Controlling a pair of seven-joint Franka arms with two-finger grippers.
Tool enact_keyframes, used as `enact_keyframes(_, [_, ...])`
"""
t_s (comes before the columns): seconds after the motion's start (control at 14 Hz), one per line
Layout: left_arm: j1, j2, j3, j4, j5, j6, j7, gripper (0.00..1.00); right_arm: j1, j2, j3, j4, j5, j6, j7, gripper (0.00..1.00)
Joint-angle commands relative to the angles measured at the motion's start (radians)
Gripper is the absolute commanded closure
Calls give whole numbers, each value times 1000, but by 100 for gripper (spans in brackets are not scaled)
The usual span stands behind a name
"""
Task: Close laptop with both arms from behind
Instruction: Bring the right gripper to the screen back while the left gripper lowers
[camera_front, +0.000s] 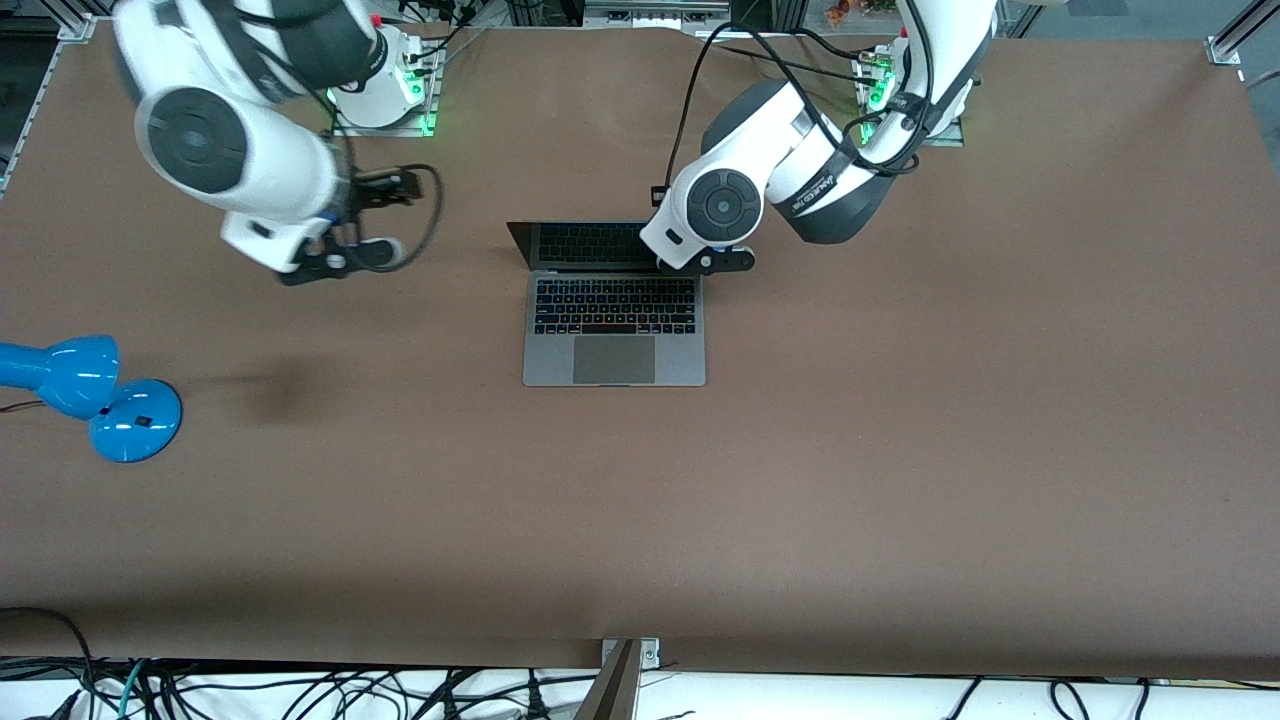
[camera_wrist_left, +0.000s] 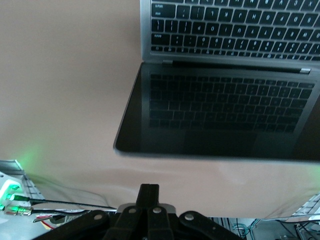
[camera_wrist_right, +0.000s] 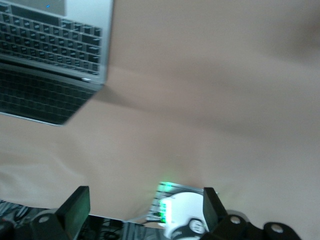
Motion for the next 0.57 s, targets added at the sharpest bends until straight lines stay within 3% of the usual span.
enact_keyframes(0.0, [-5, 33, 9, 35, 21, 24, 18, 100, 2, -65, 115, -173, 34, 151, 134, 0])
enact_keyframes(0.21, [-7, 50, 25, 37, 21, 57, 18, 100, 2, -72, 256, -285, 36, 315, 281, 1])
enact_keyframes(0.29, [-8, 53, 33, 37, 20, 58, 18, 100, 2, -69, 284, -306, 36, 344, 300, 11])
enact_keyframes(0.43, [-5, 73, 35, 63, 20, 61, 20, 100, 2, -58, 313, -316, 65, 338, 328, 61])
enact_keyframes(0.5, [-6, 87, 44, 83, 23, 61, 18, 100, 2, -47, 316, -318, 76, 335, 338, 81])
